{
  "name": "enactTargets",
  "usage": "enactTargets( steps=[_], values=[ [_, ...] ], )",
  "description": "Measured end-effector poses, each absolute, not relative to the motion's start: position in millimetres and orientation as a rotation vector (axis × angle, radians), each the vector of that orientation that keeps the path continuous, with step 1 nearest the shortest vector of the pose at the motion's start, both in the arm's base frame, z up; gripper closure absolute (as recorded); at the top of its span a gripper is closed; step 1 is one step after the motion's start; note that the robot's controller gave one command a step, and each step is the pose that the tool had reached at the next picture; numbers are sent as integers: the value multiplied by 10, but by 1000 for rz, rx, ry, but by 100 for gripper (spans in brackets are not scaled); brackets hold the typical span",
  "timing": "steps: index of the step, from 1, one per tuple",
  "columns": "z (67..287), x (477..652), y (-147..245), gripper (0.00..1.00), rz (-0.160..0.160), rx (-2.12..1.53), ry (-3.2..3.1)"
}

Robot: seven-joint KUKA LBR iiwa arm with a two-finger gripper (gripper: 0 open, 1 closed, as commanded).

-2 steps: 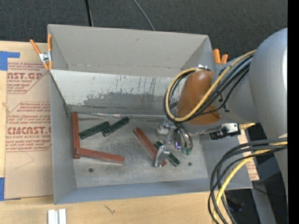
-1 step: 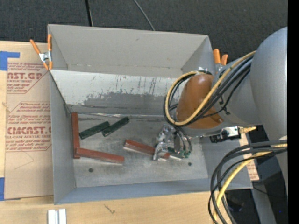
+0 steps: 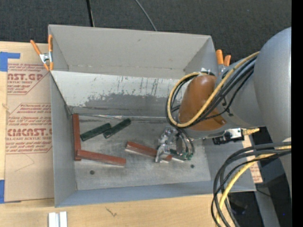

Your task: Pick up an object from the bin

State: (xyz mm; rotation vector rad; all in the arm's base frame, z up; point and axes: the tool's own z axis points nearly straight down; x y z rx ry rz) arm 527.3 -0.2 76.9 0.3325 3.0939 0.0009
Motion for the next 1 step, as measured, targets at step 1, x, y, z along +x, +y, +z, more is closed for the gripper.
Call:
enactTargets(
  steps=[1],
  values=[
    [807,5250,0,100,1,333,3105]
  ],
)
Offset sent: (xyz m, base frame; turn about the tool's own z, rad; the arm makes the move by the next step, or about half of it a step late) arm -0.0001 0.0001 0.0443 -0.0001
